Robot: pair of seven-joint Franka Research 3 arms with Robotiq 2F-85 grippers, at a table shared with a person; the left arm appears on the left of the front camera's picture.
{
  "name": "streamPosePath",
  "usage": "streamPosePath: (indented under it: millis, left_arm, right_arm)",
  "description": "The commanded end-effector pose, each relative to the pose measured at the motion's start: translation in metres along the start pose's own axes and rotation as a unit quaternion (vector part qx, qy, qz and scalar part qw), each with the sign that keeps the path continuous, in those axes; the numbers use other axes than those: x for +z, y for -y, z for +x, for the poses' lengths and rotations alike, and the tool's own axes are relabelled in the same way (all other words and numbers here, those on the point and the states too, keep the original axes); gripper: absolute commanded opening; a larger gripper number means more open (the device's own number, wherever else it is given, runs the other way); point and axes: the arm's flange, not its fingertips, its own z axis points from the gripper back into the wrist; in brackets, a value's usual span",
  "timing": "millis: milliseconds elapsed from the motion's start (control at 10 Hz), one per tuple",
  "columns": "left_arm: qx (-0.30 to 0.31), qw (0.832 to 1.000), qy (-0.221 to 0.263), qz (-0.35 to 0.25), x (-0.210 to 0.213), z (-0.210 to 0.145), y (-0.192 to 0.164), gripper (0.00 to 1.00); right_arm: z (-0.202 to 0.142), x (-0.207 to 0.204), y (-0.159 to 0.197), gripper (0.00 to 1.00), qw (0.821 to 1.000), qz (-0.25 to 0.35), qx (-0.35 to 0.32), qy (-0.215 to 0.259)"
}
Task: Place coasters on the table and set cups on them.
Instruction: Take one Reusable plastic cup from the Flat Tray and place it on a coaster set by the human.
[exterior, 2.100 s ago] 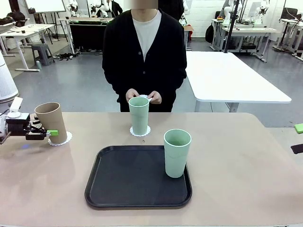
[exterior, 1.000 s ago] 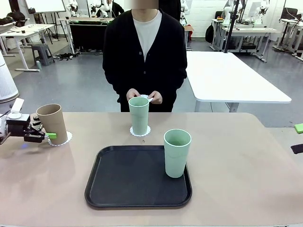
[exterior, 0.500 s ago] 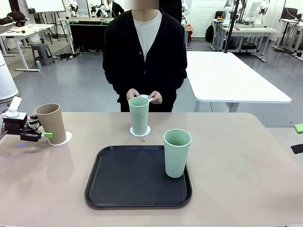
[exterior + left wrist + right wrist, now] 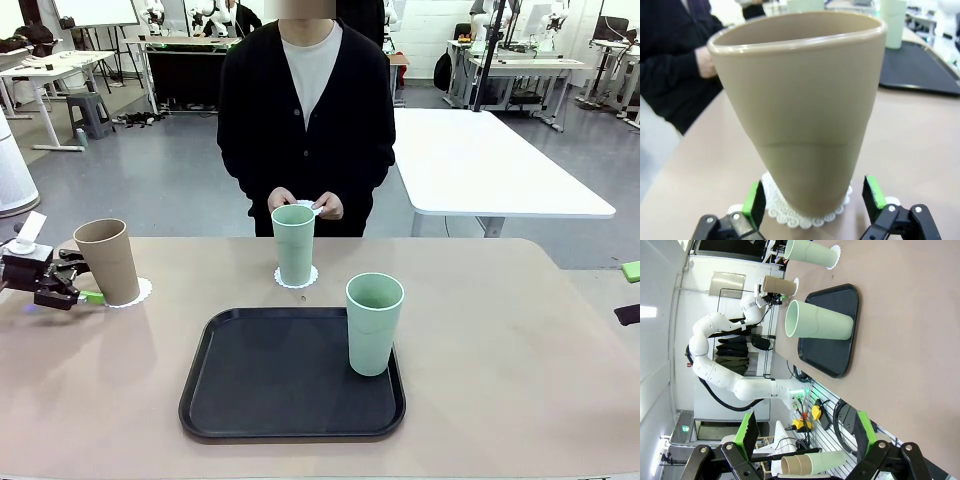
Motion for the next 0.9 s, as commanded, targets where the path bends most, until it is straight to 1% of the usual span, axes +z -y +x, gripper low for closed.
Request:
streamPosePath:
  millis: [0, 200, 300, 500, 600, 800]
  left_arm:
    - [-0.008, 0.999, -0.033, -0.001, 0.011, 0.000, -0.003, 1.00]
    - [-0.017, 0.998, -0.060, 0.016, 0.033, 0.008, -0.003, 1.00]
    - [-0.021, 0.996, -0.087, 0.025, 0.049, 0.013, -0.001, 1.00]
    - [-0.030, 0.990, -0.123, 0.055, 0.084, 0.037, 0.007, 1.00]
    - [-0.035, 0.984, -0.162, 0.070, 0.108, 0.065, 0.021, 1.00]
    - [-0.057, 0.971, -0.213, 0.092, 0.137, 0.131, 0.055, 1.00]
  right_arm:
    - [0.001, 0.000, 0.000, 1.00, 1.000, 0.007, 0.005, 0.003]
    - [0.001, 0.000, 0.000, 1.00, 1.000, 0.007, 0.005, 0.003]
    - [0.001, 0.000, 0.000, 1.00, 1.000, 0.007, 0.005, 0.003]
    - [0.001, 0.000, 0.000, 1.00, 1.000, 0.007, 0.005, 0.003]
    - [0.001, 0.000, 0.000, 1.00, 1.000, 0.007, 0.005, 0.003]
    - [0.001, 0.000, 0.000, 1.00, 1.000, 0.007, 0.005, 0.003]
